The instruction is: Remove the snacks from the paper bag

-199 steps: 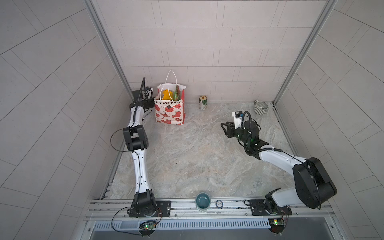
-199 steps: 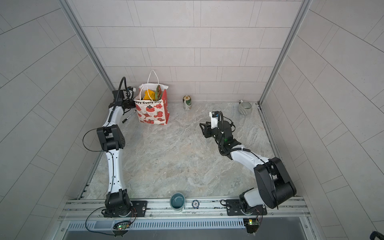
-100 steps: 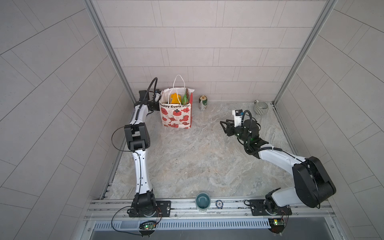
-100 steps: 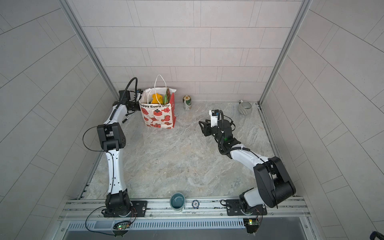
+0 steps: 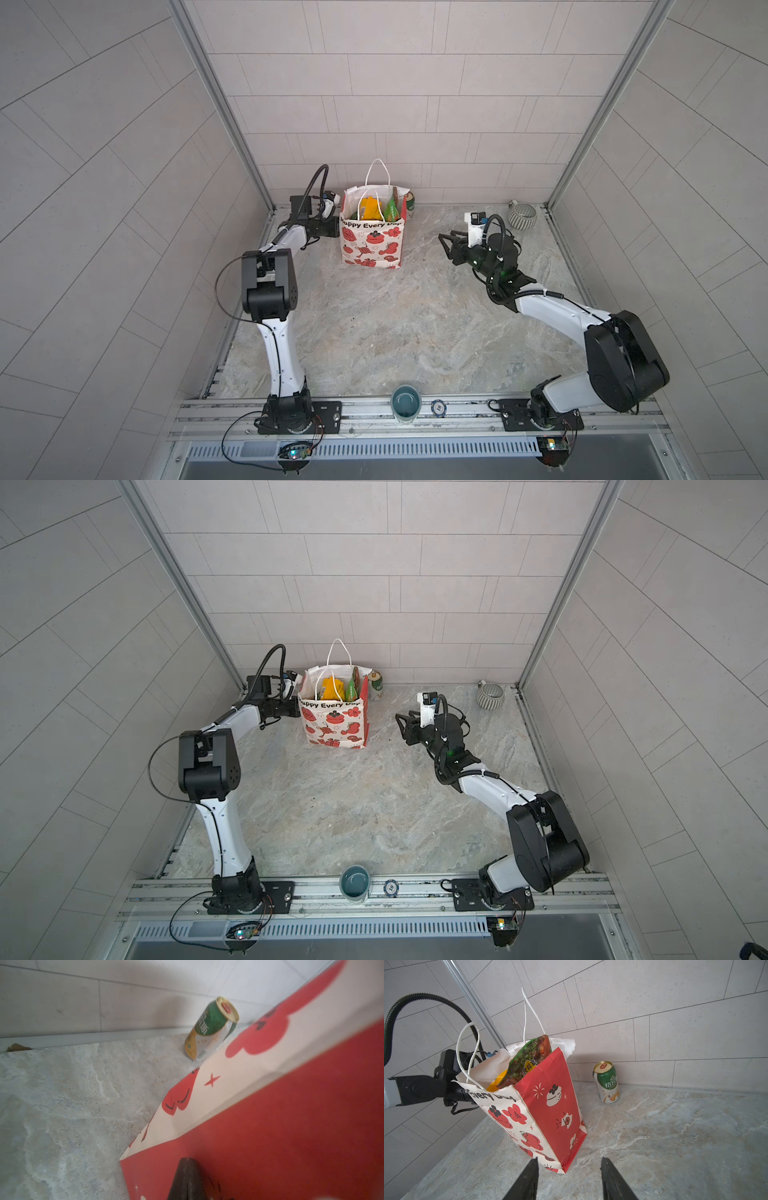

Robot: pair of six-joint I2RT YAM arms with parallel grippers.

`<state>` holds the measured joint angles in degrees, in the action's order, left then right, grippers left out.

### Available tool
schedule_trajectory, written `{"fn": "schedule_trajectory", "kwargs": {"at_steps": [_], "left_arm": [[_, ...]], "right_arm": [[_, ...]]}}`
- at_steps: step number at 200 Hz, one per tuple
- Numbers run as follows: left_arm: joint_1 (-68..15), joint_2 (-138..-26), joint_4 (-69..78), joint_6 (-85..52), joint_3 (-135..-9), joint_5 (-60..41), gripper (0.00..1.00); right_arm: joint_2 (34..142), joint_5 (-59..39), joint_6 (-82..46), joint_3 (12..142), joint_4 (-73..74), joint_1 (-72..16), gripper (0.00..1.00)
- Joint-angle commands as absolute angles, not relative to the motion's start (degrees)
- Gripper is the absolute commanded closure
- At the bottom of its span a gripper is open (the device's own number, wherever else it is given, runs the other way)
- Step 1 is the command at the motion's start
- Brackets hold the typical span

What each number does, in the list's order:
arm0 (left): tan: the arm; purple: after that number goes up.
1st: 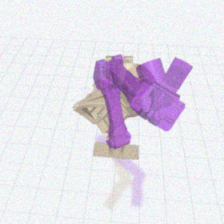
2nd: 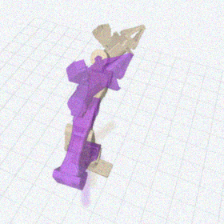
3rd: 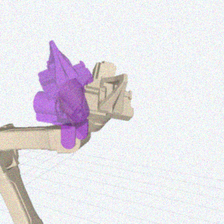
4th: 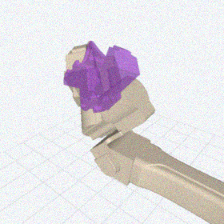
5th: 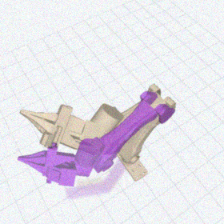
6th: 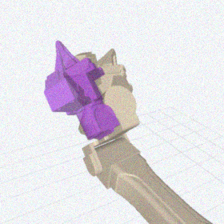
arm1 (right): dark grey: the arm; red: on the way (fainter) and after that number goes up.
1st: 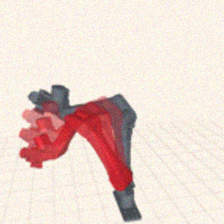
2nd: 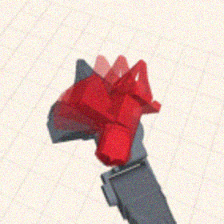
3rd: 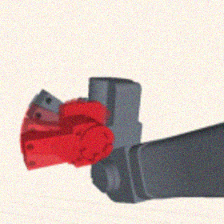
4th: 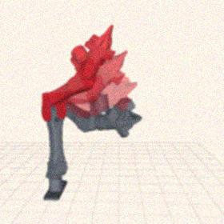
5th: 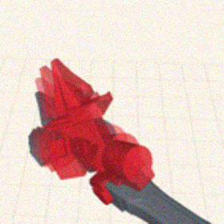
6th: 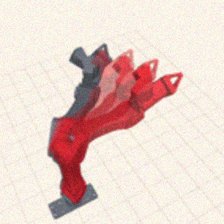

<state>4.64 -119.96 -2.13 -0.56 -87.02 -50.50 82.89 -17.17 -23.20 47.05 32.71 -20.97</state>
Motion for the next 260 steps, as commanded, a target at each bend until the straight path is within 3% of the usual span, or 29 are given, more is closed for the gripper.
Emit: {"fn": "schedule_trajectory", "kwargs": {"at_steps": [1,73,117,237,260], "left_arm": [[3.7,-115.0,19.8,-14.1,-77.0,-49.1,1.0],[0.3,-112.8,34.8,-24.5,-62.9,-41.3,1.0],[-2.7,-110.9,34.3,-24.1,-60.7,-40.6,1.0],[-12.6,-112.3,29.2,-22.5,-68.4,-40.0,1.0],[-12.0,-109.6,29.2,-23.2,-65.8,-34.9,1.0]], "right_arm": [[82.3,-15.9,-24.6,48.0,32.3,-21.3,0.51],[81.2,-15.8,-26.6,46.1,34.9,-21.3,0.5],[81.5,-15.7,-27.4,46.1,36.1,-21.2,0.49],[75.1,-12.6,-29.3,41.2,36.0,-15.2,0.46],[76.9,-16.1,-35.3,43.4,34.3,-9.7,0.52]]}}
